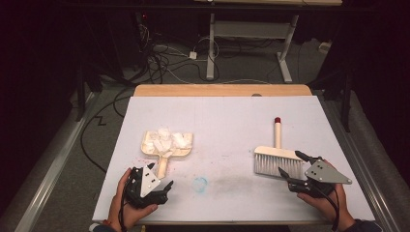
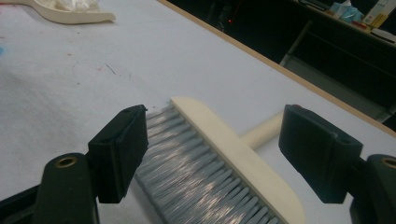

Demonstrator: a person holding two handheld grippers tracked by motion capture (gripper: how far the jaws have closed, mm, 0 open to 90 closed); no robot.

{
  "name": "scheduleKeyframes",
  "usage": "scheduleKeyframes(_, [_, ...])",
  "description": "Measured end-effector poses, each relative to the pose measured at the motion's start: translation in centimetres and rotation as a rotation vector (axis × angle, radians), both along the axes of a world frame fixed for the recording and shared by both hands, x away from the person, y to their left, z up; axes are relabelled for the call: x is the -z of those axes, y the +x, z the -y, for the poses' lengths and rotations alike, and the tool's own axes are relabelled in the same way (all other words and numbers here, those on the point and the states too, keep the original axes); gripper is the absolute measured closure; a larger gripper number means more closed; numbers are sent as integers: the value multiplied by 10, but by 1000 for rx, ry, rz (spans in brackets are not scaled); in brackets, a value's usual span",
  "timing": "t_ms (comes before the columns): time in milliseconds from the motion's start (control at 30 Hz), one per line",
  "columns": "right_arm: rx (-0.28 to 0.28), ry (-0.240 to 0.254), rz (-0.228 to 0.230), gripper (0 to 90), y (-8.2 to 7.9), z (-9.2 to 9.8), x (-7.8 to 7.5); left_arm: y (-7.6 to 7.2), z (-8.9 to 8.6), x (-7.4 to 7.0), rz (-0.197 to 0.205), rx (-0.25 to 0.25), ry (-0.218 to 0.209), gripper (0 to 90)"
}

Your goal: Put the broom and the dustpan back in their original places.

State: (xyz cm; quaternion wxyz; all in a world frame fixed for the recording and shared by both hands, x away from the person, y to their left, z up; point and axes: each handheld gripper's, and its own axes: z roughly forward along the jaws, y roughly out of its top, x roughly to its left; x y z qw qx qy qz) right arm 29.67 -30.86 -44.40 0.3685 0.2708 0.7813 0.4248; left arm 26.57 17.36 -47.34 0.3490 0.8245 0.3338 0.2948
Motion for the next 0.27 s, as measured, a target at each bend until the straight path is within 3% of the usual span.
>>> scheduleKeyframes(267, [8, -3, 10, 246, 0, 3, -1, 2, 4, 1, -8, 19, 16, 177])
